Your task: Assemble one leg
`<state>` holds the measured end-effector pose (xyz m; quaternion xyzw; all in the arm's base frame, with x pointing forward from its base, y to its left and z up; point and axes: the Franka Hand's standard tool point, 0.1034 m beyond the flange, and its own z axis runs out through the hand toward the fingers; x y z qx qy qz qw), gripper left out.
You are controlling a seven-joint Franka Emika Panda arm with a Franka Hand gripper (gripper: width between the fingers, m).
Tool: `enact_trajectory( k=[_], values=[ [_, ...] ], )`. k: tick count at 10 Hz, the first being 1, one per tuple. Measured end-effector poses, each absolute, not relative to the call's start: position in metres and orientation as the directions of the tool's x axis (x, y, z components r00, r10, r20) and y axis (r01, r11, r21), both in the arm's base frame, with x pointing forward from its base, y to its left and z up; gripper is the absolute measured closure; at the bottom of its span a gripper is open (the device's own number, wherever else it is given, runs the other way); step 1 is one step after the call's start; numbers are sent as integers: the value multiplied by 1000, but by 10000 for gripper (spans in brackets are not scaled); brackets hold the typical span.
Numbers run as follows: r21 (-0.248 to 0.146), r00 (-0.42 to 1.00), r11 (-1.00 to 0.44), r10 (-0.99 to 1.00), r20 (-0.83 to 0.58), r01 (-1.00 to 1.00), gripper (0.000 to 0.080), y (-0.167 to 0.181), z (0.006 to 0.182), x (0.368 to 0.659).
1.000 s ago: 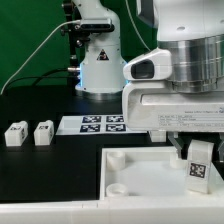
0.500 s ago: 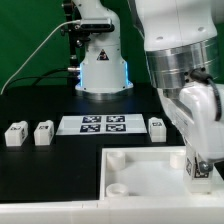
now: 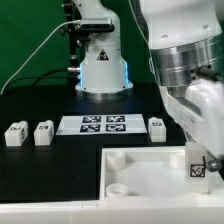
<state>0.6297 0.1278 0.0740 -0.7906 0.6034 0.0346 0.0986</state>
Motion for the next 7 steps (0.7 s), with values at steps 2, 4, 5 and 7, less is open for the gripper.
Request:
enact_trajectory(
  k=[2,4,5,7],
  values=[
    [-150,604,-589,-792,-89,-794,175,130,76,630],
    [-163,768,-753,-639,-51,-637,155,127,75,630],
    [-168,839,-825,-543,-31,-540,150,126,75,630],
    [-138,974,-966,-226,30,-220,150,115,75,635]
  ],
)
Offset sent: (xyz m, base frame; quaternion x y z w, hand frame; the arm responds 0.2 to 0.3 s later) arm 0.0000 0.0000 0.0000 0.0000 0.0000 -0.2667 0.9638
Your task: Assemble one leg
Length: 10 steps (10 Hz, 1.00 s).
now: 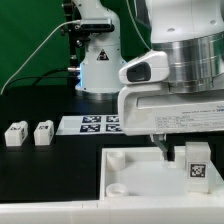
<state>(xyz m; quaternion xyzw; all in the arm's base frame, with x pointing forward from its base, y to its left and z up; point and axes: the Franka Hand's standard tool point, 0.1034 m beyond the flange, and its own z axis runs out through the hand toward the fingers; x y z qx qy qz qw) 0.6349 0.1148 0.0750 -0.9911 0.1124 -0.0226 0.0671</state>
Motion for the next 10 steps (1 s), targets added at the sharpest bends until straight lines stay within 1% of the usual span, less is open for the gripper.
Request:
enact_trajectory(
  k=[1,2,3,4,5,6,7,8,9,10],
  values=[
    [-137,979,-971,-201,35,-195,150,114,74,635],
    [-139,967,-959,-255,26,-249,179,115,74,635],
    [-139,967,-958,-255,26,-249,352,115,74,635],
    [-149,921,-911,-390,3,-385,352,117,74,634],
    [-145,871,-861,-490,-15,-487,499,114,73,633],
    [-140,781,-771,-623,-38,-622,500,113,73,633],
    [-135,711,-700,-701,-53,-701,500,113,73,633],
    [-126,571,-559,-816,-91,-819,500,111,72,634],
    [-86,305,-295,-940,-153,-952,500,110,73,634],
    [-52,124,-117,-978,-169,-992,500,113,73,633]
  ],
)
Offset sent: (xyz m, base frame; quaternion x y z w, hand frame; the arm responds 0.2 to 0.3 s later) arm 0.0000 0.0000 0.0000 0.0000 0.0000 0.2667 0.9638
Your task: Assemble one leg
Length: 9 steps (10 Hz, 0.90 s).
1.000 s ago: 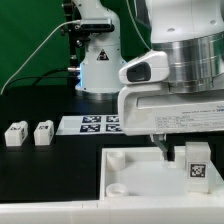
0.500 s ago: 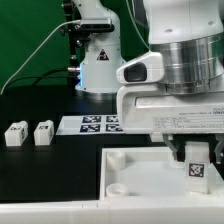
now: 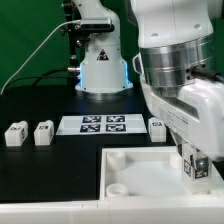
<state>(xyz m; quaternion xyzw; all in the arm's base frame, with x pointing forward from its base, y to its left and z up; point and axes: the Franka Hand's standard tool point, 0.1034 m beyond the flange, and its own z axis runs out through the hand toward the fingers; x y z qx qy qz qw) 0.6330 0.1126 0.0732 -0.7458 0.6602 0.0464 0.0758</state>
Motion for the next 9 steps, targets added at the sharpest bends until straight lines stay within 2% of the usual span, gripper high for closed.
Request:
enact_trajectory(
  k=[1,3,4,5,6,7,8,9],
  values=[
    [-21,-96,102,-978,-185,-995,502,118,72,632],
    [27,-373,376,-904,-207,-926,502,117,73,634],
    [20,-335,338,-919,-208,-941,423,117,72,634],
    [20,-332,335,-920,-208,-942,423,118,72,634],
    [5,-266,271,-941,-209,-962,244,118,72,634],
    [-42,-30,39,-979,-201,-998,165,117,73,634],
    [-81,165,-152,-968,-187,-985,165,118,73,634],
    [-100,335,-323,-931,-147,-941,154,120,73,633]
  ],
)
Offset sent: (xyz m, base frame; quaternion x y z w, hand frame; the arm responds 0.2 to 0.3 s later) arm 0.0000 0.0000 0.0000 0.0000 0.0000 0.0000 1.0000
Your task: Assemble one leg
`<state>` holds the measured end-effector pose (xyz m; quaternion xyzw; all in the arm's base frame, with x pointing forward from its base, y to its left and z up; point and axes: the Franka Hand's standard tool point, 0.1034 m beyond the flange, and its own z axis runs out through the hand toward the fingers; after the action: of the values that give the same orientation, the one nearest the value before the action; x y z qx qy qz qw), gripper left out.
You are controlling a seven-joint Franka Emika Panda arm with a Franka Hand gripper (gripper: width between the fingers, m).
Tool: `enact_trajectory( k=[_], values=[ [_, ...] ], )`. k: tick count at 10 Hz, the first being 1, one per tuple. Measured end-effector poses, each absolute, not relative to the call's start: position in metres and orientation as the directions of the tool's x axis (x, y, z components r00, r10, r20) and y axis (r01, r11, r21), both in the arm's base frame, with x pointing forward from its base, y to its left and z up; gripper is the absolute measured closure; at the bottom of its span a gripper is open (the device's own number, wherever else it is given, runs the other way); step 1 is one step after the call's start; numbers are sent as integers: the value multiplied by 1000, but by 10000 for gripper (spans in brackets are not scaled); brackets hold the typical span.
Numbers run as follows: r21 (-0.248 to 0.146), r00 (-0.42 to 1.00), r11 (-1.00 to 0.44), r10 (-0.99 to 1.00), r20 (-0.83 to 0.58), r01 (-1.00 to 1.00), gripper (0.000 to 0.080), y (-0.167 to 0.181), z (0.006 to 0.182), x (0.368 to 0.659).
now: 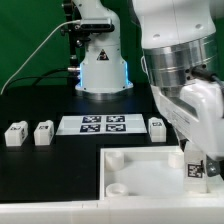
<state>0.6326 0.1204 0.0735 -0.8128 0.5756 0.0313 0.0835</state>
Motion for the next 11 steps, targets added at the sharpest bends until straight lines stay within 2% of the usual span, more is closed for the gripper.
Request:
enact_trajectory(
  k=[1,3,4,5,6,7,8,9,11],
  values=[
    [-122,513,-501,-850,-119,-857,151,120,73,633],
    [-141,652,-638,-752,-95,-757,150,118,73,633],
    [-145,837,-825,-546,-43,-546,150,114,73,634],
    [-126,936,-929,-351,3,-348,150,110,73,639],
    [-132,904,-896,-427,-11,-424,246,112,72,638],
    [-131,905,-897,-424,-10,-422,382,111,72,638],
    [-137,820,-809,-571,-39,-571,382,114,72,637],
    [-130,756,-746,-653,-52,-653,503,111,72,637],
    [-119,649,-640,-757,-71,-759,503,110,71,637]
  ],
)
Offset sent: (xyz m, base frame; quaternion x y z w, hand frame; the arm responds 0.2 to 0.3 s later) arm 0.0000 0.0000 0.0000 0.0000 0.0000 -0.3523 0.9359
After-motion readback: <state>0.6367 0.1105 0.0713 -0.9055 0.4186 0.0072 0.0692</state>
